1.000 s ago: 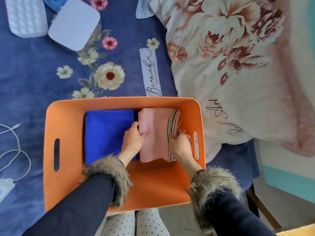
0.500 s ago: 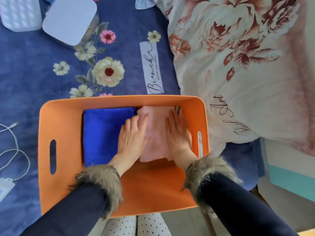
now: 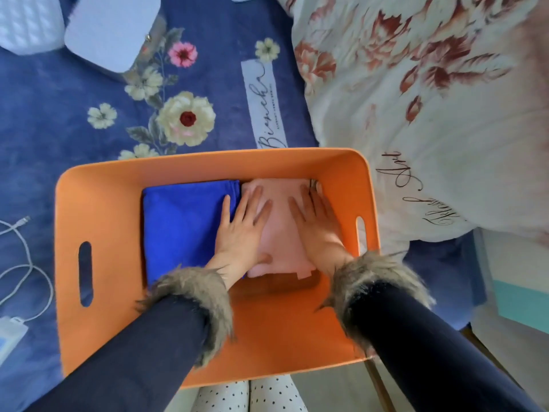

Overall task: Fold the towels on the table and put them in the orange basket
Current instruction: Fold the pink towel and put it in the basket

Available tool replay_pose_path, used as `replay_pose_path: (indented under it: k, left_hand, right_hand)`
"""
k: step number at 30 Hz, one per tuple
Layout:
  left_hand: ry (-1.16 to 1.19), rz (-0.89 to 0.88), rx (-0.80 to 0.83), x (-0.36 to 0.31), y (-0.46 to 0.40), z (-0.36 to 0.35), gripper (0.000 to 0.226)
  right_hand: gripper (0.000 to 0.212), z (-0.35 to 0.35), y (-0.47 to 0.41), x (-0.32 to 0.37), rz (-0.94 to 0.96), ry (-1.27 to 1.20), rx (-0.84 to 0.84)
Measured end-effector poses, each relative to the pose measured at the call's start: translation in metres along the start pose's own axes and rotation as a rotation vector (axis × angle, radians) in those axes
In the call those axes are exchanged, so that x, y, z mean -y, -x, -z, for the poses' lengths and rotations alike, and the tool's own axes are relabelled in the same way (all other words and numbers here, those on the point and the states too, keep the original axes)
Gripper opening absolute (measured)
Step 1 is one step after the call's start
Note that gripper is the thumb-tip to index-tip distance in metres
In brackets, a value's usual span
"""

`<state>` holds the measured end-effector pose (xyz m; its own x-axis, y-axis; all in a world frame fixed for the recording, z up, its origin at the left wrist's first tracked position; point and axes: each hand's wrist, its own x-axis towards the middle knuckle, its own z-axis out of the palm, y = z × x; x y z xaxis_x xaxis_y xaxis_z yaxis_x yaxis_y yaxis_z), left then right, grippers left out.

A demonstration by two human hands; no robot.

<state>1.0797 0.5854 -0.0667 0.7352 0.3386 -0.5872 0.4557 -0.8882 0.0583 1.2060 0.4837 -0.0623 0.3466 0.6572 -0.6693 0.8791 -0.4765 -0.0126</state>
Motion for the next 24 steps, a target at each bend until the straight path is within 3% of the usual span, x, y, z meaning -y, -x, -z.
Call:
replay_pose_path:
  k: [4,10,17,24]
  left_hand:
    - [0.208,0.026,-0.053,0.013,0.034,0.015,0.075]
    - [0.446,0.115,-0.226,-0.001,0.094,0.088,0.055]
    - [0.423,-0.251,-0.358,-0.036,0.146,0.162,0.045]
    - [0.384,-0.669,-0.358,-0.098,0.178,0.207,0.040]
  right_hand:
    - [0.079,0.020,0.037,0.008,0.026,-0.115,-0.047]
    - [0.066,0.073,0.117,0.007,-0.035,-0.476,-0.279]
    - [0.057,0.115,0.238,-0.026,-0.290,-0.583,-0.578]
    - [0.055,0.082,0.358,-0.015,-0.671,-0.673,-0.741]
